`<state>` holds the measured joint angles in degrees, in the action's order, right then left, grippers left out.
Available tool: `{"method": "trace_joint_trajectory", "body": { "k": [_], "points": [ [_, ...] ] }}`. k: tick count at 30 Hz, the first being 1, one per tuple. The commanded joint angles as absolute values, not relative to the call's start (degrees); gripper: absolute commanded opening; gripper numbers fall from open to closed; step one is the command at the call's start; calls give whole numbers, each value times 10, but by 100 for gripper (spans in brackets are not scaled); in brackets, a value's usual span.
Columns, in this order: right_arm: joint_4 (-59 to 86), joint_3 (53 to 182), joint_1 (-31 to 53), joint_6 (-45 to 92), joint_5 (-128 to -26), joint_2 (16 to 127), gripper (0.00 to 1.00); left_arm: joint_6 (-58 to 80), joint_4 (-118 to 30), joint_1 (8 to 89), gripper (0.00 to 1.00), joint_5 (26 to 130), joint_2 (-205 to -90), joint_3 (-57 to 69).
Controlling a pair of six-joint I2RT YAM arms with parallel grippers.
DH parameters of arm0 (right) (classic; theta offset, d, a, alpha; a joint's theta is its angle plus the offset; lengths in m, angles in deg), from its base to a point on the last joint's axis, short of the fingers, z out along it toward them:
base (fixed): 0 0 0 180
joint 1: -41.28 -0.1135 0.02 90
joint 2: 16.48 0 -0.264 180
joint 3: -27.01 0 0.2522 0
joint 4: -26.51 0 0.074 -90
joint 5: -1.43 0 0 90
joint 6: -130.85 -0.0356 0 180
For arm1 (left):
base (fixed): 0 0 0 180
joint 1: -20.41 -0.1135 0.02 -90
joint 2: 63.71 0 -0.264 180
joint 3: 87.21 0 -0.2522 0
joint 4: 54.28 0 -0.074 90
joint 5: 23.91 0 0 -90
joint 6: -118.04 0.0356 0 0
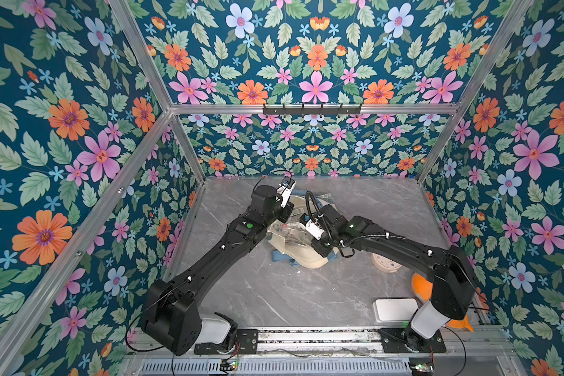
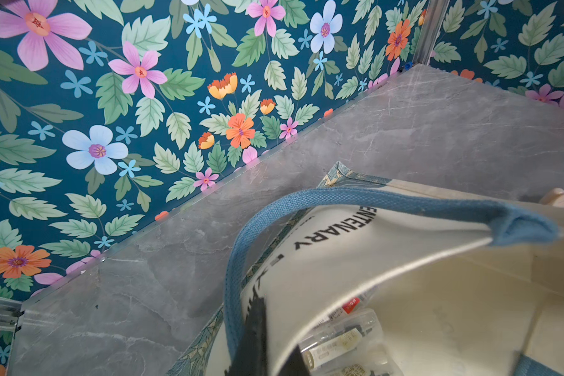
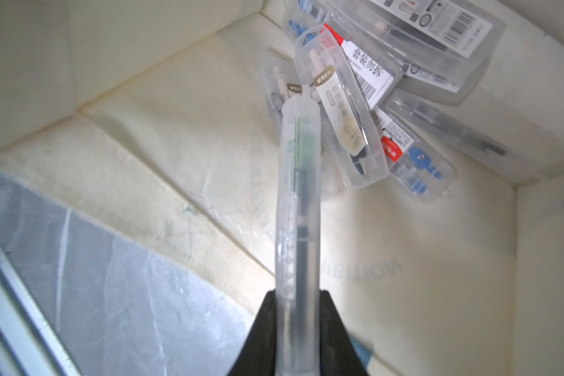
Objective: Take out the compass set from the canvas bag
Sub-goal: Pick up the compass set from the canvas bag, then place the compass set at the center of the board.
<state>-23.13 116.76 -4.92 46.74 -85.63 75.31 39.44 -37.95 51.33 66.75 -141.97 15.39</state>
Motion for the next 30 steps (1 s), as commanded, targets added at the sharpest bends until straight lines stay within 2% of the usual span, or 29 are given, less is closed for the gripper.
{"method": "trace_joint_trajectory", "body": {
  "k": [1,9,14,22,30],
  "points": [
    [-262,1161,-50,428,-833,699,10,383,-407,513,0,650,-1416,154],
    [-291,1185,-26,397,-830,550,8,368,-416,513,0,640,-1413,157],
    [-244,1215,74,380,-789,522,4,364,-425,513,0,644,-1415,160],
    [-111,1198,275,301,-688,608,1,364,-422,513,0,646,-1412,162],
    [-27,1179,335,249,-685,741,0,366,-422,513,0,638,-1413,165]
  ]
}}
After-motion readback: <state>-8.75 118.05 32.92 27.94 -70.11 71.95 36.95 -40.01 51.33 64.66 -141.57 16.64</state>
